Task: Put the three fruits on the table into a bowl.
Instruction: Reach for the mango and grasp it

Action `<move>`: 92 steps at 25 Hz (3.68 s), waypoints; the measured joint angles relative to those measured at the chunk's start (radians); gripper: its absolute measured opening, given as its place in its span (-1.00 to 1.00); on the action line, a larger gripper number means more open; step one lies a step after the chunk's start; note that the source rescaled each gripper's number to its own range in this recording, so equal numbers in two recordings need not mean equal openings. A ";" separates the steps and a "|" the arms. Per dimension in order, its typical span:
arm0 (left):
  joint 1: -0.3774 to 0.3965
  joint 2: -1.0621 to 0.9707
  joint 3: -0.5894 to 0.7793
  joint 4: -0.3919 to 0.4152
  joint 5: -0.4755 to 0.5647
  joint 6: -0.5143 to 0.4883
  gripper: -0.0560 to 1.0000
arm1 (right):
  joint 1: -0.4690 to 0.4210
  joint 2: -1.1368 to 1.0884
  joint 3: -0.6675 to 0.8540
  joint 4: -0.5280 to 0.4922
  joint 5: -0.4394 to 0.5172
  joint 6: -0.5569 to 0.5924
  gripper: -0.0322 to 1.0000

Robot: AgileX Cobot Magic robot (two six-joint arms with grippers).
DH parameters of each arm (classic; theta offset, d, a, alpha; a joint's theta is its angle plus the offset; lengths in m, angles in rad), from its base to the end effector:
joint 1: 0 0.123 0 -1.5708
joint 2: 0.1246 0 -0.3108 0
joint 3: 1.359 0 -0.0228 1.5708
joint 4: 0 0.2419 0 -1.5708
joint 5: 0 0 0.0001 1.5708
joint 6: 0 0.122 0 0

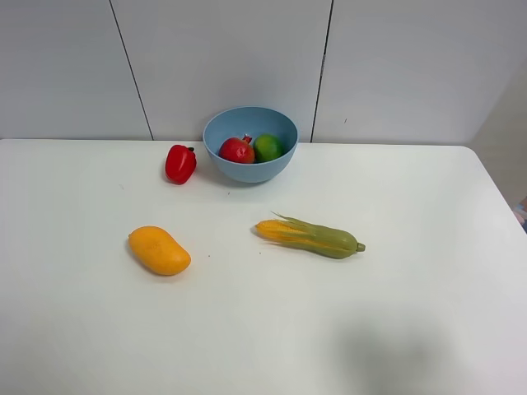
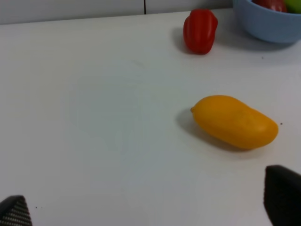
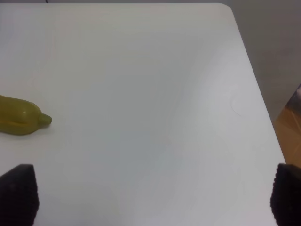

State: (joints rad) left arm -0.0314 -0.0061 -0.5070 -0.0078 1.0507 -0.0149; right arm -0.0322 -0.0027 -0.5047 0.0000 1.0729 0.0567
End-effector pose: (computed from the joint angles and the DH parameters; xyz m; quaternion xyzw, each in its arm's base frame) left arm -0.0121 -0.0004 0.2620 0.0071 0.8471 -0.0162 0.5311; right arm -0.0126 0.0004 0.2589 0.0380 0.8536 0.0064 0.5194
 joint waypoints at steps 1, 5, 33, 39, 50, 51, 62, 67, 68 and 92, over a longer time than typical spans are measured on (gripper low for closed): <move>0.000 0.000 0.000 0.000 0.000 0.000 1.00 | 0.000 0.000 0.000 0.000 0.000 0.000 1.00; 0.000 0.000 0.000 0.000 0.000 0.000 1.00 | 0.000 0.000 0.000 0.000 0.000 0.000 1.00; 0.000 0.753 -0.230 -0.008 -0.010 -0.384 1.00 | 0.000 0.000 0.000 0.000 0.000 0.000 1.00; -0.047 1.194 -0.464 -0.023 0.011 -0.387 1.00 | 0.000 0.000 0.000 0.000 0.000 0.000 1.00; -0.208 1.486 -0.559 -0.036 -0.097 -0.667 1.00 | 0.000 0.000 0.000 0.000 0.000 0.000 1.00; -0.221 1.494 -0.556 -0.034 -0.116 -0.688 1.00 | 0.000 0.000 0.000 0.000 0.000 0.000 1.00; -0.341 1.652 -0.545 -0.096 -0.238 -0.802 1.00 | 0.000 0.000 0.000 0.000 0.000 0.000 1.00; -0.354 1.714 -0.545 -0.109 -0.270 -0.928 1.00 | 0.000 0.000 0.000 0.000 0.000 0.000 1.00; -0.355 1.717 -0.545 -0.103 -0.282 -0.947 1.00 | 0.000 0.000 0.000 0.000 0.000 0.000 1.00; -0.357 1.825 -0.503 -0.116 -0.386 -1.023 1.00 | 0.000 0.000 0.000 0.000 0.000 0.001 1.00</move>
State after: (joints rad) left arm -0.3879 1.8185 -1.0098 -0.1235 0.6649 -1.0377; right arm -0.0322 -0.0027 -0.5047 0.0000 1.0729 0.0579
